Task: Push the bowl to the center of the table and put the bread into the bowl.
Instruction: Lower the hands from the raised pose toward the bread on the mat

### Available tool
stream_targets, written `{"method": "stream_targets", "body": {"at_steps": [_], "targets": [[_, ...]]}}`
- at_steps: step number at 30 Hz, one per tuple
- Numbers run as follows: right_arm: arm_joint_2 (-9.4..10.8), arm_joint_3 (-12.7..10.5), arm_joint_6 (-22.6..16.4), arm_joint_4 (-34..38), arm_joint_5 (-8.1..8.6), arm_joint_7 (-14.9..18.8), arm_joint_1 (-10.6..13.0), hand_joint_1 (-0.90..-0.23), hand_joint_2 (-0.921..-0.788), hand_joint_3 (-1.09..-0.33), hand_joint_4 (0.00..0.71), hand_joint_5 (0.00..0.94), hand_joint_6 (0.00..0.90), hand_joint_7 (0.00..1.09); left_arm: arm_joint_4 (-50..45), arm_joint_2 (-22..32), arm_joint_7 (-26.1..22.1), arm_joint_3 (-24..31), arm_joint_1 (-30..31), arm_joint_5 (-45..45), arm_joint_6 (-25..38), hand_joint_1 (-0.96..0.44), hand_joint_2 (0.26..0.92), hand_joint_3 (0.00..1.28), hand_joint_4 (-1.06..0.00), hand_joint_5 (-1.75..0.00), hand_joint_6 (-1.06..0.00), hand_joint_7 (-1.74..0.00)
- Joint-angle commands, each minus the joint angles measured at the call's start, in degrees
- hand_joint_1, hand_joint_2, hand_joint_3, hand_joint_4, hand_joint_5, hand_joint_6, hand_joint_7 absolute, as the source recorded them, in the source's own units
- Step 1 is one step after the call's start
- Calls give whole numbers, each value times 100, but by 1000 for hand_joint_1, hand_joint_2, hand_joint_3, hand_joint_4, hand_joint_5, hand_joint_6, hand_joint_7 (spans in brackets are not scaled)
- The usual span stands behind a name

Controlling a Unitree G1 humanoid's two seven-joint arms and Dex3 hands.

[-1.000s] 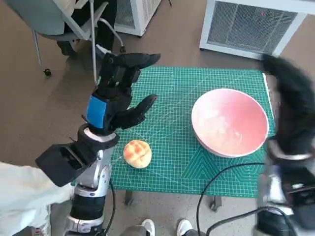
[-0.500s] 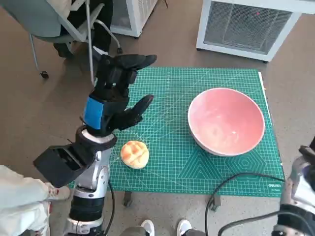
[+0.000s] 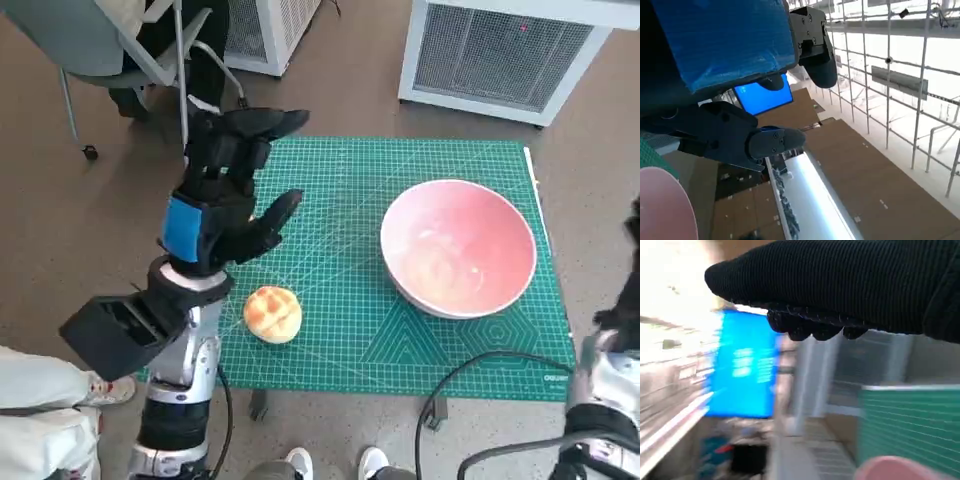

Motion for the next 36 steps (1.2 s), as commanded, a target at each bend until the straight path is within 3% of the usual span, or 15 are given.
{"method": "stream_targets", "body": {"at_steps": [1,9,16,25,36], "targets": [[213,46,306,340,97,-5,-132,-359,-921,-560,405,7,267,427,-55,15,13,45,66,-61,2,-318,919,456,-25,-934,1,-1150],[517,316,579,496,-43,79,-314,-346,-921,-544,429,15,255,437,-138,51,24,82,111,-54,29,-320,918,457,-29,-932,1,-1148],[756,417,778,625,1,319,-496,-322,-921,-563,432,13,246,449,-221,79,16,132,175,-77,57,-323,917,455,-32,-934,1,-1149],[1118,558,999,671,-34,368,-780,-320,-921,-548,443,13,245,485,-328,129,26,207,272,-114,94,-321,917,450,-33,-934,1,-1148],[1357,702,1028,682,-39,535,-987,-339,-921,-535,456,15,232,510,-469,186,84,305,406,-183,168,-304,919,444,-37,-932,1,-1132]]}}
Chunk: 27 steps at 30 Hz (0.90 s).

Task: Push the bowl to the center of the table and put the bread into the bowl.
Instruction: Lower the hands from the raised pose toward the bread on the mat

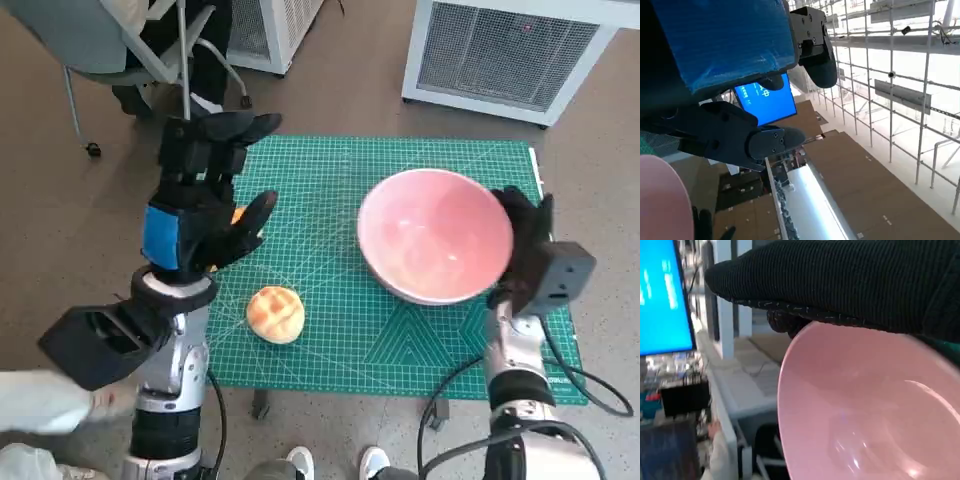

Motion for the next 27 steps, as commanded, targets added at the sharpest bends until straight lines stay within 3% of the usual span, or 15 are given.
{"method": "stream_targets", "body": {"at_steps": [1,18,22,27], "targets": [[131,54,125,117,-18,114,-31,-340,-921,-534,456,15,232,511,-143,73,54,80,116,-40,59,-304,919,444,-38,-931,1,-1132],[408,270,242,173,-117,33,-419,-302,-921,-558,437,1,207,542,-173,327,232,296,184,89,113,-288,921,438,-44,-914,1,-1132],[334,302,239,152,-123,24,-472,-308,-921,-558,435,0,202,548,-125,493,224,335,185,210,102,-284,920,438,-46,-912,1,-1130],[159,342,34,-28,-132,-18,-558,-301,-921,-562,439,3,195,554,132,1283,55,417,151,997,-114,-272,909,432,-63,-897,1,-1082]]}}
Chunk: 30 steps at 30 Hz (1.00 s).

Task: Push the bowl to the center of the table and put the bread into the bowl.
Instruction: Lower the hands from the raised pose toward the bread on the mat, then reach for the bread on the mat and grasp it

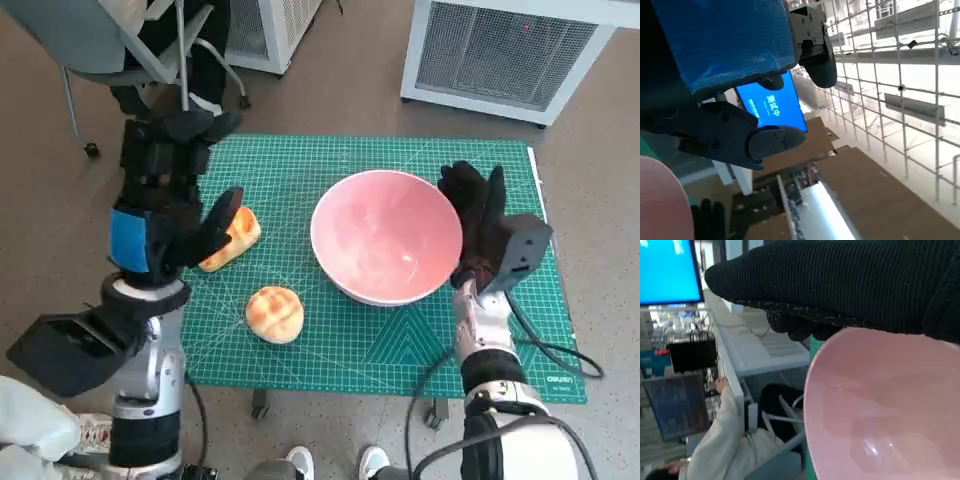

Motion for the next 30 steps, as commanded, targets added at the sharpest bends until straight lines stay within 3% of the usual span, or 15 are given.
{"method": "stream_targets", "body": {"at_steps": [1,7,11,12,15,19,25,30], "targets": [[-180,39,-167,-149,-95,-108,-26,-295,-921,-562,441,3,194,555,251,855,-168,104,-27,781,-175,-271,908,423,-74,-873,0,-1066],[-269,144,-756,-764,-145,-49,-7,-294,-921,-554,425,0,156,604,761,1916,-634,-2,-295,1403,-122,-281,919,324,-175,-613,-40,-879],[-268,321,-1289,-1722,-185,135,252,-317,-921,-563,405,0,105,665,1208,2348,-787,-194,-564,1776,-294,-290,921,249,-254,-395,-103,-705],[-267,371,-1402,-2007,-184,201,333,-323,-921,-572,401,1,95,684,1350,2485,-843,-287,-671,1926,-342,-269,895,191,-320,-312,-185,-609],[-243,467,-1504,-2619,-108,372,533,-333,-921,-580,398,2,84,710,1639,2735,-959,-483,-891,2197,-445,-288,913,148,-358,-159,-236,-445],[-224,717,-1671,-4060,9,683,1031,-364,-921,-561,404,5,89,728,1888,3008,-1298,-852,-1171,2558,-272,-297,919,114,-352,-59,-279,-325],[-269,941,-1756,-5170,41,894,1406,-405,-921,-536,418,10,115,736,2120,3130,-1634,-1217,-1473,2863,49,-322,920,77,-282,-5,-334,-138],[-365,1025,-1939,-5820,-250,878,1656,-435,-921,-528,423,11,124,738,2251,3115,-1771,-1690,-1762,3495,627,-334,921,64,-239,-1,-336,-73]]}}
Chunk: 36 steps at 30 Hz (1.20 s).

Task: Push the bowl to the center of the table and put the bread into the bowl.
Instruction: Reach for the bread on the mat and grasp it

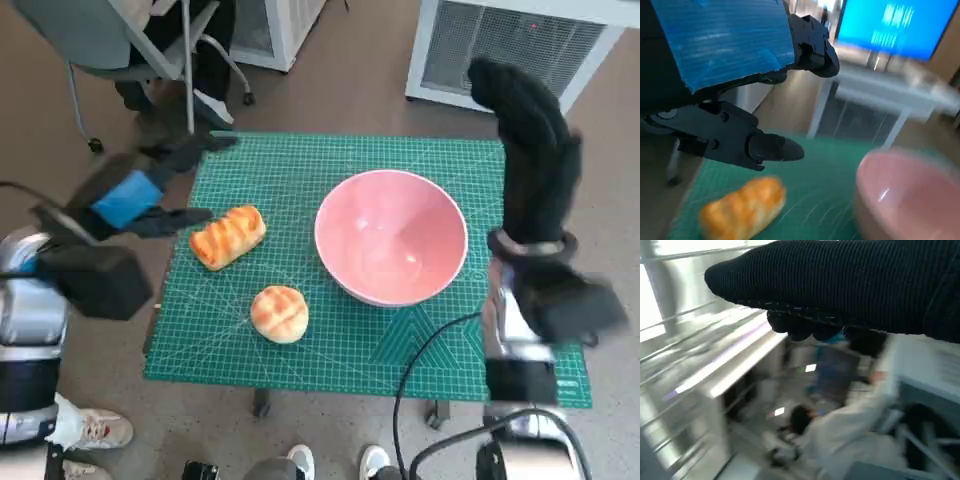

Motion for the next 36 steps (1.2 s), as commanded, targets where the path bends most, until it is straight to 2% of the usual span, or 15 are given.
{"method": "stream_targets", "body": {"at_steps": [1,7,11,16,23,36], "targets": [[-120,64,-95,-562,-324,12,326,-438,-921,-527,423,11,125,738,153,14,-119,-451,-327,602,517,-336,921,64,-237,-1,-338,-66],[-186,9,-137,-858,-684,-118,477,-452,-921,-526,431,14,118,738,460,-223,199,-815,-496,1127,820,-404,921,65,-230,-2,-339,-29],[-213,9,-135,-922,-786,-187,527,-449,-921,-531,433,14,104,735,632,-411,272,-1004,-576,1339,1136,-452,921,57,-235,-3,-326,-14],[-217,19,-141,-916,-859,-266,538,-439,-921,-536,433,14,90,734,729,-632,134,-1205,-679,1543,1745,-514,921,75,-208,0,-282,-2],[-202,55,-103,-880,-868,-325,531,-426,-921,-541,434,13,82,740,766,-908,-293,-1578,-883,1919,2812,-597,921,137,-171,0,-200,0],[-168,92,2,-904,-905,-448,579,-409,-921,-548,433,11,74,758,1097,-1039,-180,-1974,-992,2168,2980,-624,921,171,-252,-42,-174,0]]}}
